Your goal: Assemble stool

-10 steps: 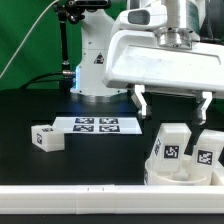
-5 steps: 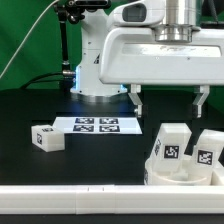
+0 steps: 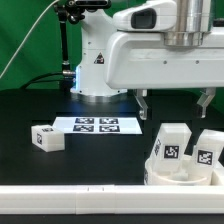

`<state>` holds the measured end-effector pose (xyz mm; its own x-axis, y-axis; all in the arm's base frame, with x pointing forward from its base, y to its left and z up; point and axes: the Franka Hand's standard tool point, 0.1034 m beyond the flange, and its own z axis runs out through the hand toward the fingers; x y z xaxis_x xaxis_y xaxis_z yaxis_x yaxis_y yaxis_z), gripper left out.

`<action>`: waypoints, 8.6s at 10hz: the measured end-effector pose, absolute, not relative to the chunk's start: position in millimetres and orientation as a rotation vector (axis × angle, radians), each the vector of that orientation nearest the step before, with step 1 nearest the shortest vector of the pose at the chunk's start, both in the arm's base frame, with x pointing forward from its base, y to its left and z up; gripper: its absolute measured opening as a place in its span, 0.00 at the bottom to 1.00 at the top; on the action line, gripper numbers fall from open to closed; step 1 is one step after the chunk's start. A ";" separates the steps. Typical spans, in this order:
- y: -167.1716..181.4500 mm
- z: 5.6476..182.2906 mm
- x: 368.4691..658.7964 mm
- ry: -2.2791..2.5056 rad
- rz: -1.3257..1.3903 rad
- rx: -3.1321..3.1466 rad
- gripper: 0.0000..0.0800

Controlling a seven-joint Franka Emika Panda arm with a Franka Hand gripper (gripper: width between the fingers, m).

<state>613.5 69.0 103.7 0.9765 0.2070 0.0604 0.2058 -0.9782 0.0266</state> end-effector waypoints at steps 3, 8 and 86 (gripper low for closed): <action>60.3 101.6 617.8 0.648 0.083 3.039 0.81; 52.1 100.6 620.8 1.163 0.042 2.831 0.81; 70.5 102.0 651.5 0.098 0.125 3.136 0.81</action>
Offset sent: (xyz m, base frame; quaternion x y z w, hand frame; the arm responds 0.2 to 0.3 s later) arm 0.0000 0.0000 0.0000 0.0000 0.0000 -0.1296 0.9916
